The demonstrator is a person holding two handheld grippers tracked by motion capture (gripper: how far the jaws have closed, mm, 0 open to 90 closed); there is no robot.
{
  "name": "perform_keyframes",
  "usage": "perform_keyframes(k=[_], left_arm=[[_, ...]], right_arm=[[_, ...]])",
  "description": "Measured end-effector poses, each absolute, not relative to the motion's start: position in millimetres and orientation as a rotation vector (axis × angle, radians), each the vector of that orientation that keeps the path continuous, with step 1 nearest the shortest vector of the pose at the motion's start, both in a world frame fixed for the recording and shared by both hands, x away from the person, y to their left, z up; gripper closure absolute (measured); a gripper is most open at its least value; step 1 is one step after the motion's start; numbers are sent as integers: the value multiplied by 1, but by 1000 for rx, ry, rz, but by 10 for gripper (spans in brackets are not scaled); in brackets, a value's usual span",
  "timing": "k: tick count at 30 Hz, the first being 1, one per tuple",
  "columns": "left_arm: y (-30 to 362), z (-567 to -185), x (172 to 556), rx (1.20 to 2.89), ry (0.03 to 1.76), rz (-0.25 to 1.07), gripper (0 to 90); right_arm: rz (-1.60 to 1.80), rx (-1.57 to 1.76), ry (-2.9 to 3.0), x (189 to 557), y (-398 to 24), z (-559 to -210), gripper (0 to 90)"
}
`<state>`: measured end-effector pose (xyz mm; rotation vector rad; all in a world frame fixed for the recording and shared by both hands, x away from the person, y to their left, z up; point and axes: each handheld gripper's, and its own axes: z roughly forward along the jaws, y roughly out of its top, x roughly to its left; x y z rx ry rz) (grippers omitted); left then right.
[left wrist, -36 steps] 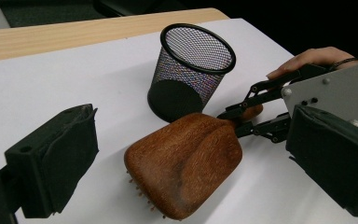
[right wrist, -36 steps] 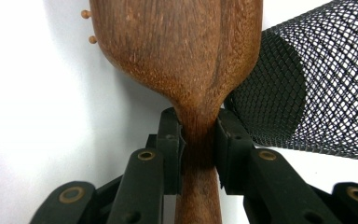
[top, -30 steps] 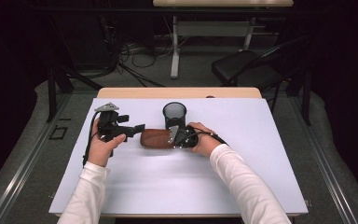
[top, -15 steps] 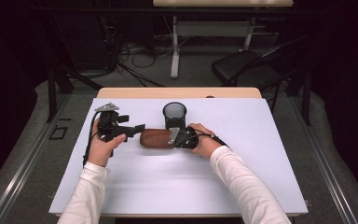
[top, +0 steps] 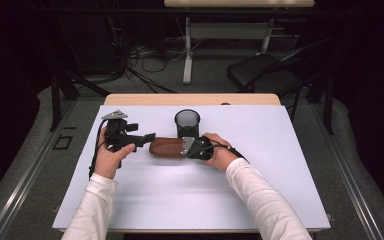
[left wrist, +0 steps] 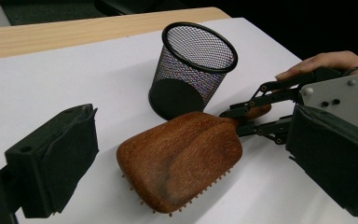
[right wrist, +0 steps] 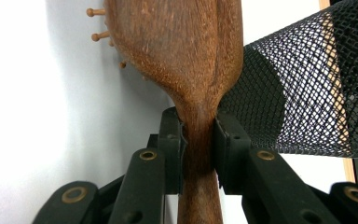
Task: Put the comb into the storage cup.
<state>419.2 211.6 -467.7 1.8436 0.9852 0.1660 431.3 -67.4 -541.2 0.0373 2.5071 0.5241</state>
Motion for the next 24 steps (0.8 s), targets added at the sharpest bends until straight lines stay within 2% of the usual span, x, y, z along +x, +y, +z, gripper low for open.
perform_keyframes(k=[24], left_arm=[[213,-468,419,1835,992,168,23]], right_arm=[[633,33,2439,422,-64,-533,774]])
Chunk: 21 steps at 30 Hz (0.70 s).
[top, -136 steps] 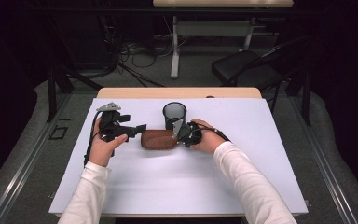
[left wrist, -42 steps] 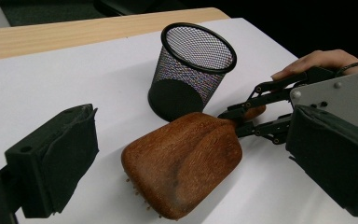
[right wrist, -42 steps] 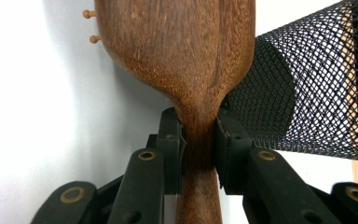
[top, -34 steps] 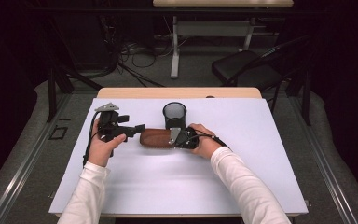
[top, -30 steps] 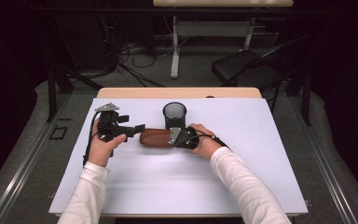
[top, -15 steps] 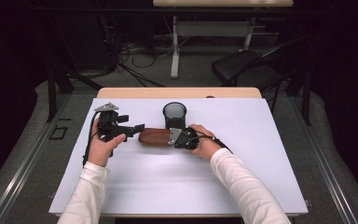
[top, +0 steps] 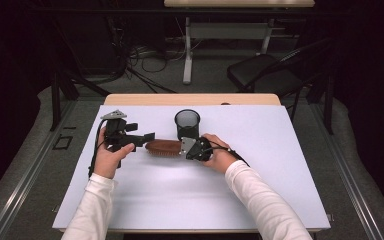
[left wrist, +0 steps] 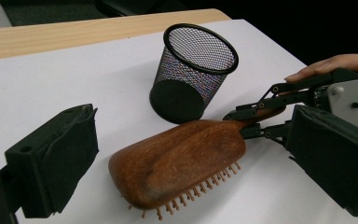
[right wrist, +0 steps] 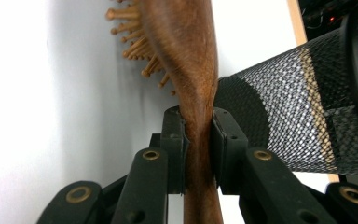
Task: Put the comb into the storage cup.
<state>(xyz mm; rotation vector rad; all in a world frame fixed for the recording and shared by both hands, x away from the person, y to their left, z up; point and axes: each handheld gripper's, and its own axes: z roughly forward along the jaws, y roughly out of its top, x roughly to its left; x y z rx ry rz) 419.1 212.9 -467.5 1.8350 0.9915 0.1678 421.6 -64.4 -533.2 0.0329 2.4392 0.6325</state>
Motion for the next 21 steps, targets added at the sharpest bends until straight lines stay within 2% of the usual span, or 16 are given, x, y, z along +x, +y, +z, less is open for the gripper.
perform_keyframes(k=[21], left_arm=[[215,-467,419,1820,997,168,29]], right_arm=[[673,42,2382,417,-66,-526,784]])
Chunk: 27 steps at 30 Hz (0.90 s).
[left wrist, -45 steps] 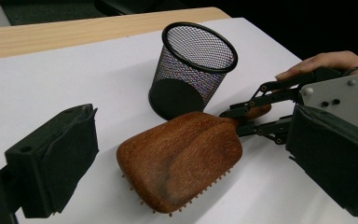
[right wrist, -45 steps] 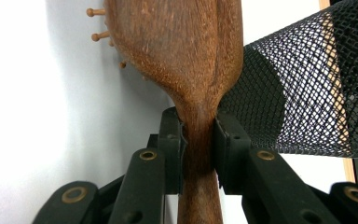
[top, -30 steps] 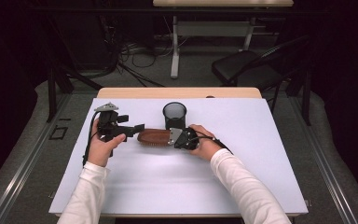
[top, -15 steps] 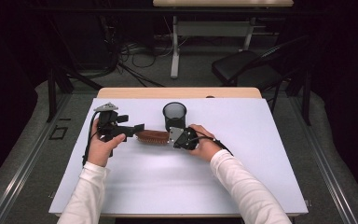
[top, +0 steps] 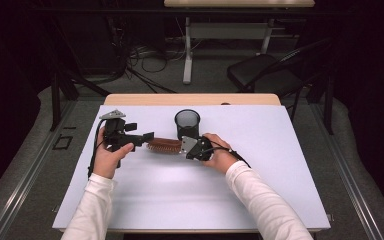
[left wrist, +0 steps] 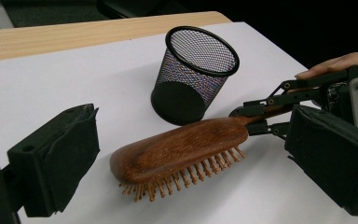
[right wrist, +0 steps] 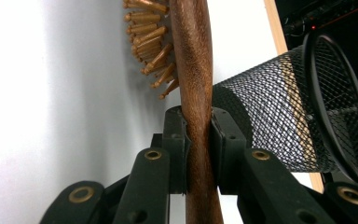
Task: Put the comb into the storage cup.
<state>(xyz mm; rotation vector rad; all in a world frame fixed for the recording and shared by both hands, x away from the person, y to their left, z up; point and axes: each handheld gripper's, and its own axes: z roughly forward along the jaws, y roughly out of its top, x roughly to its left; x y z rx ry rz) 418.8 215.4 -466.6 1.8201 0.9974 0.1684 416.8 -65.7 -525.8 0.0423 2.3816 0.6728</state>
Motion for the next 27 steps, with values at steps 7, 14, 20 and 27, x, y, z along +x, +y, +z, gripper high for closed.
perform_keyframes(k=[7,14,20,27], left_arm=[[220,-464,418,1807,998,175,31],[232,-458,415,1761,1010,191,33],[244,-454,414,1720,1026,203,33],[256,-451,412,1689,1047,219,34]], right_arm=[[763,74,2366,416,-68,-514,784],[817,112,2386,413,-72,-508,783],[864,119,2384,409,-72,-505,783],[942,154,2385,406,-76,-502,782]])
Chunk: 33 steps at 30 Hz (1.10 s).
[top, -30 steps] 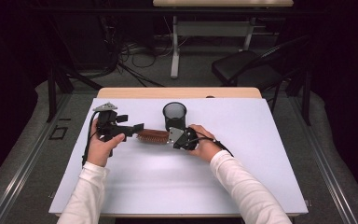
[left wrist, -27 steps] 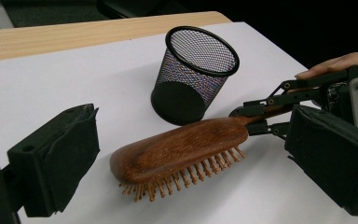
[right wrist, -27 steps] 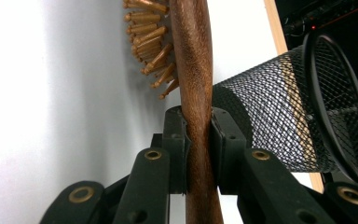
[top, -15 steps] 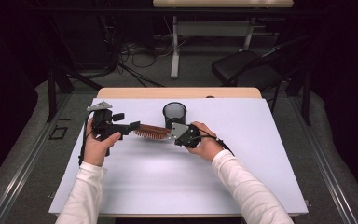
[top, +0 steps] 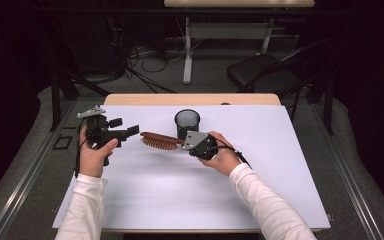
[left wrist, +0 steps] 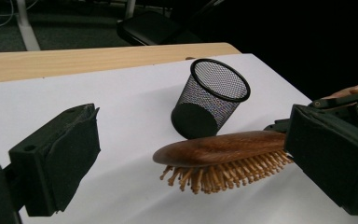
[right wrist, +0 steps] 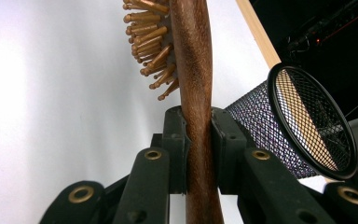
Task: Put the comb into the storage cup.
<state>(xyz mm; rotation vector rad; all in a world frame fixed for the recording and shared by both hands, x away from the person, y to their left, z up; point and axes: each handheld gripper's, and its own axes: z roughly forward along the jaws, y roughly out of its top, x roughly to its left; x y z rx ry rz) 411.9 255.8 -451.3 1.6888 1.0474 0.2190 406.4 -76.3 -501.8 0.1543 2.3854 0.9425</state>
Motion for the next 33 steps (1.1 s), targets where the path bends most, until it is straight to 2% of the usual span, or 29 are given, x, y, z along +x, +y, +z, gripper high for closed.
perform_keyframes(k=[33], left_arm=[[255,-447,405,1697,1035,206,36]], right_arm=[[1142,311,2191,382,-115,-473,782]])
